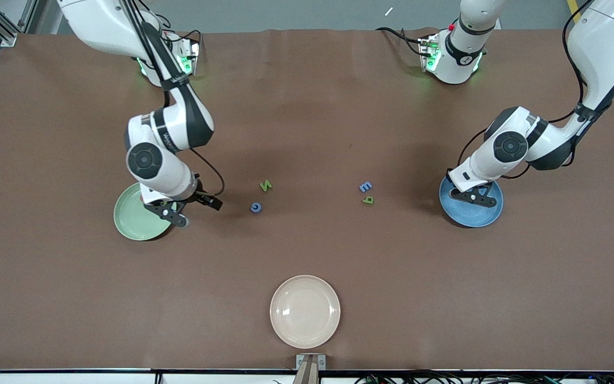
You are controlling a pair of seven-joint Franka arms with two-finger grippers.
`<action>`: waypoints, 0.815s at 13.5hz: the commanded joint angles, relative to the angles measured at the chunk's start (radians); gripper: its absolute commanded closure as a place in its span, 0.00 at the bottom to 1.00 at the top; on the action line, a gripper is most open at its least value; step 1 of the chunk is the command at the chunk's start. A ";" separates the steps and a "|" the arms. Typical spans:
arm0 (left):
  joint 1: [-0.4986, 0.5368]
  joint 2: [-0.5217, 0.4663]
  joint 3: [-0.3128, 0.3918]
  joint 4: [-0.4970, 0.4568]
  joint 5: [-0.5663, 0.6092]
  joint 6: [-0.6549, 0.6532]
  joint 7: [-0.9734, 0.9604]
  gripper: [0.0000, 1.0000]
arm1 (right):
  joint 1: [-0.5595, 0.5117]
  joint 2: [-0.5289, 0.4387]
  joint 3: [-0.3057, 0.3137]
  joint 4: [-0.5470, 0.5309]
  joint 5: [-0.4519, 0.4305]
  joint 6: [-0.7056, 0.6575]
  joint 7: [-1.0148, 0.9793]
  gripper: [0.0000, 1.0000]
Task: Sort upper and lower case letters into plates
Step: 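Grasp the blue G with the right gripper while the left gripper grasps the d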
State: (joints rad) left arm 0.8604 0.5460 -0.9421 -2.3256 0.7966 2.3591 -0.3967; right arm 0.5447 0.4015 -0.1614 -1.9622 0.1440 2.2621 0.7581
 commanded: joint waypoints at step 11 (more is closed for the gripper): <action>0.034 -0.044 -0.216 0.121 -0.081 -0.184 -0.063 0.01 | 0.170 0.238 -0.007 0.105 0.106 0.240 0.073 0.09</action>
State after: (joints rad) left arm 0.8928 0.5340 -1.0932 -2.2366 0.7660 2.2480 -0.4251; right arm 0.7021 0.6418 -0.1603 -1.8700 0.2341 2.5049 0.8183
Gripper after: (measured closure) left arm 0.004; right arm 0.070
